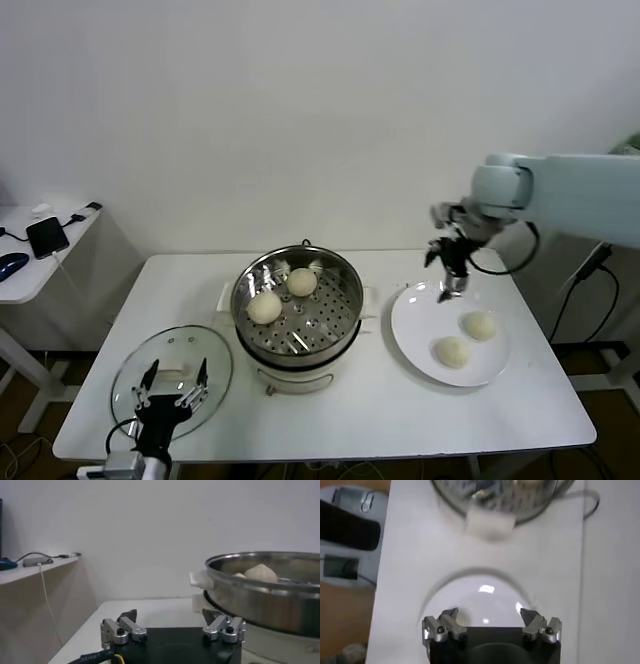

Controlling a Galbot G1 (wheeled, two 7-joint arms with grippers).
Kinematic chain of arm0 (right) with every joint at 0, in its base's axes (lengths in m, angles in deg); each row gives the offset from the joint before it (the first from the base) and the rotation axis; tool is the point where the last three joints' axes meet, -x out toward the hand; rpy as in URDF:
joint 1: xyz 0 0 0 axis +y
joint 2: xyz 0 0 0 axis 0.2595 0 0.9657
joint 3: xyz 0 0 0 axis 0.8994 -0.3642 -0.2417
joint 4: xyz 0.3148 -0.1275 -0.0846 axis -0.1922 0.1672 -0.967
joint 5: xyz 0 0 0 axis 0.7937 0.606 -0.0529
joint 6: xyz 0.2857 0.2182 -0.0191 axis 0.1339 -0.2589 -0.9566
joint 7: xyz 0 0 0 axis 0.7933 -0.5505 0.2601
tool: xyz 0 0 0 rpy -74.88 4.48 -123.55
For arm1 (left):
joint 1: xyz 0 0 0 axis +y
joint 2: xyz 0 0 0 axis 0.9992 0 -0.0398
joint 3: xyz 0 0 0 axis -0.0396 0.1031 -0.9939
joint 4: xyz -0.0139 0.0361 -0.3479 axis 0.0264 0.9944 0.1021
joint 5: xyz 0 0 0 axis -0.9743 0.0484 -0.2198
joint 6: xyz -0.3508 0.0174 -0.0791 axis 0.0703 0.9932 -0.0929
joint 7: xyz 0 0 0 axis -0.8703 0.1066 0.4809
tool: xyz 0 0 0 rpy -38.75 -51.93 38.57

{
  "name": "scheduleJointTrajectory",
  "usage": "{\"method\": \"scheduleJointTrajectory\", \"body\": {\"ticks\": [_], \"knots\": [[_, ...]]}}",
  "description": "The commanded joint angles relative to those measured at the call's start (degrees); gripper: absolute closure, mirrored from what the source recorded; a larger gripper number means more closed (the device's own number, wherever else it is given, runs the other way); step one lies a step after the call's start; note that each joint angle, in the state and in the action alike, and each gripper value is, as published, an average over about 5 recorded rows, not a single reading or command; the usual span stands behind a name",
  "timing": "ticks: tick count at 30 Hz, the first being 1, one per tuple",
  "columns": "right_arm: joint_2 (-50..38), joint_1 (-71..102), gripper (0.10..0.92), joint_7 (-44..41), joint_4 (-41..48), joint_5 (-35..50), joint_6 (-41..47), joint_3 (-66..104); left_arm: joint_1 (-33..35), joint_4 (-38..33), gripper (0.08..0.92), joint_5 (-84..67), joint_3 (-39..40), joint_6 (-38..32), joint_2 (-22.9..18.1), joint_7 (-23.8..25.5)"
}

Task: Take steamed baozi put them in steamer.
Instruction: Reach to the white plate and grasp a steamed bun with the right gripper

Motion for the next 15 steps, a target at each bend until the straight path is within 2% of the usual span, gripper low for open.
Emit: {"method": "scheduleJointTrajectory", "body": {"ticks": [1, 7, 15], "knots": [[-12.5, 20.3, 0.203, 1.3, 1.4, -15.3, 0.6, 8.6, -0.1, 0.8, 0.177, 0.5, -0.1, 0.1, -0.5, 0.0], [-9.8, 29.8, 0.202, 5.8, 3.7, -16.0, 4.7, 16.7, 0.0, 1.2, 0.177, 0.6, -0.3, 0.1, -0.5, 0.0], [-6.9, 33.0, 0.203, 8.8, 6.7, -16.7, 7.5, 20.3, 0.2, 1.1, 0.177, 0.6, -0.3, 0.0, -0.5, 0.0]]}}
